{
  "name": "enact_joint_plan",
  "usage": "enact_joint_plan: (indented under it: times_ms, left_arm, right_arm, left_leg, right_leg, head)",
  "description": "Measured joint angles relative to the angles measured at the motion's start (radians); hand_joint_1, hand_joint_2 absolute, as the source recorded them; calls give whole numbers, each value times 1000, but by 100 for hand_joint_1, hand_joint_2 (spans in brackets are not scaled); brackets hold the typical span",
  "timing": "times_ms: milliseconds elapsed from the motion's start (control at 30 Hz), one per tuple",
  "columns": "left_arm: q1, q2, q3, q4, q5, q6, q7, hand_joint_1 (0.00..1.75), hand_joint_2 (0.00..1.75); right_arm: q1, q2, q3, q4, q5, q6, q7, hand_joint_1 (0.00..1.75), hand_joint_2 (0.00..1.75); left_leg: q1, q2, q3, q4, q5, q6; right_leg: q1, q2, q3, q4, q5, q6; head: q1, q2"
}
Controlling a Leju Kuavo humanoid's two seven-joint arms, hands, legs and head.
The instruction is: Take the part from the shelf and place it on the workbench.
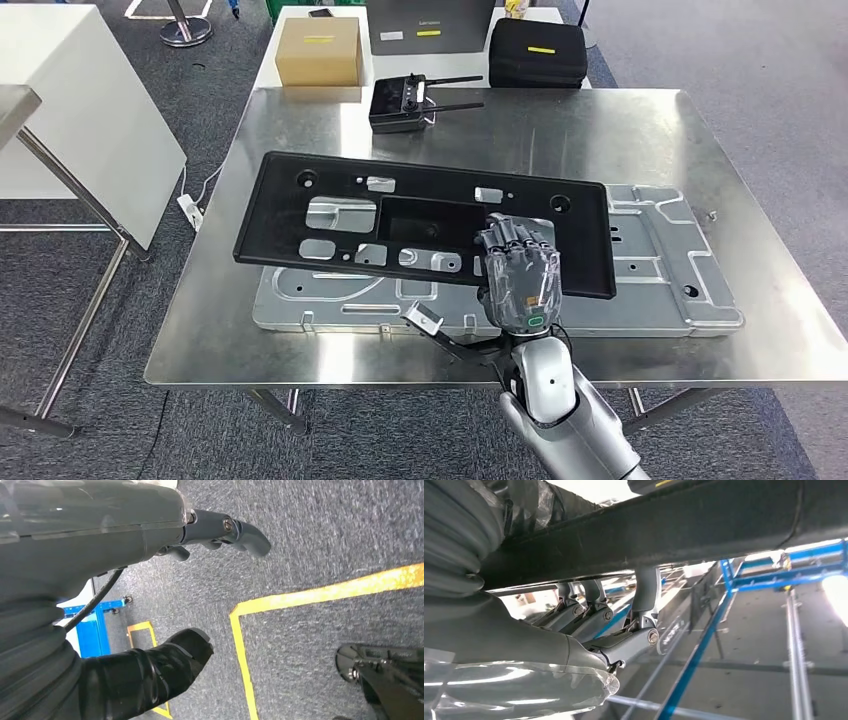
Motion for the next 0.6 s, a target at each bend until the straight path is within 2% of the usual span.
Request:
enact_joint_plan:
  times_ms: [67,100,133,200,267,333,400,433,467,500,567,600]
  left_arm:
    - [-1,0,-5,0,-2,0,0,0,175]
    - [-1,0,-9,0,-3,-1,0,0,175]
    - [-2,0,-12,0,-4,-1,1,0,175]
    - [-2,0,-16,0,-7,-1,1,0,175]
    - [-3,0,-19,0,-10,-1,1,0,175]
    - [-4,0,-24,0,-12,-1,1,0,175]
    - [-3,0,-29,0,-13,-1,1,0,175]
    - [-2,0,-31,0,-14,-1,1,0,175]
    - [-1,1,-34,0,-16,-1,2,0,175]
    - [0,1,-37,0,-18,-1,2,0,175]
    - [1,2,-40,0,-23,-1,3,0,175]
    - [0,3,-41,0,-25,-1,3,0,175]
  right_arm:
    - [-25,-12,33,21,2,0,48,175,175]
    - [-43,-19,59,36,3,-2,88,175,175]
    - [-62,-27,89,55,3,-3,130,175,175]
    - [-91,-38,144,99,3,-5,190,175,175]
    - [-106,-41,181,143,4,-5,207,175,175]
    - [-112,-40,207,183,5,-5,209,175,175]
    - [-114,-37,221,230,1,-5,201,175,175]
    - [-114,-36,223,257,-2,-5,189,175,175]
    - [-114,-34,222,284,-5,-5,171,175,175]
    - [-113,-32,216,307,-6,-5,152,175,175]
    - [-111,-22,188,347,-3,-5,114,175,175]
    - [-111,-16,166,365,-4,-5,94,175,175]
  left_leg:
    - [-1,0,-2,7,-5,-6]
    - [-3,0,-4,9,-6,-10]
    - [-4,0,-5,10,-6,-15]
    - [-4,0,-6,7,-4,-25]
    - [-2,1,-11,21,-16,-36]
    - [1,2,-46,99,-63,-43]
    - [2,2,-108,228,-120,-48]
    - [3,2,-129,271,-131,-49]
    - [3,2,-133,276,-120,-50]
    - [3,2,-117,242,-93,-48]
    - [1,2,-54,110,-29,-42]
    - [0,2,-28,56,-12,-38]
  right_leg:
    - [1,1,62,-139,62,-5]
    - [3,2,83,-186,78,-9]
    - [5,2,92,-209,80,-12]
    - [8,4,92,-215,82,-21]
    - [5,3,96,-224,88,-34]
    - [3,-1,99,-230,91,-43]
    - [5,-5,99,-230,90,-47]
    - [6,-6,99,-229,89,-48]
    - [7,-7,99,-227,88,-48]
    - [8,-6,99,-226,87,-48]
    - [9,-5,99,-222,83,-44]
    - [11,-3,98,-220,82,-40]
  head:
    - [0,0]
    - [0,0]
    - [0,0]
    - [0,0]
    - [0,0]
    - [-1,0]
    - [-1,0]
    - [-1,0]
    - [-1,0]
    - [-1,0]
    - [-1,0]
    - [-1,0]
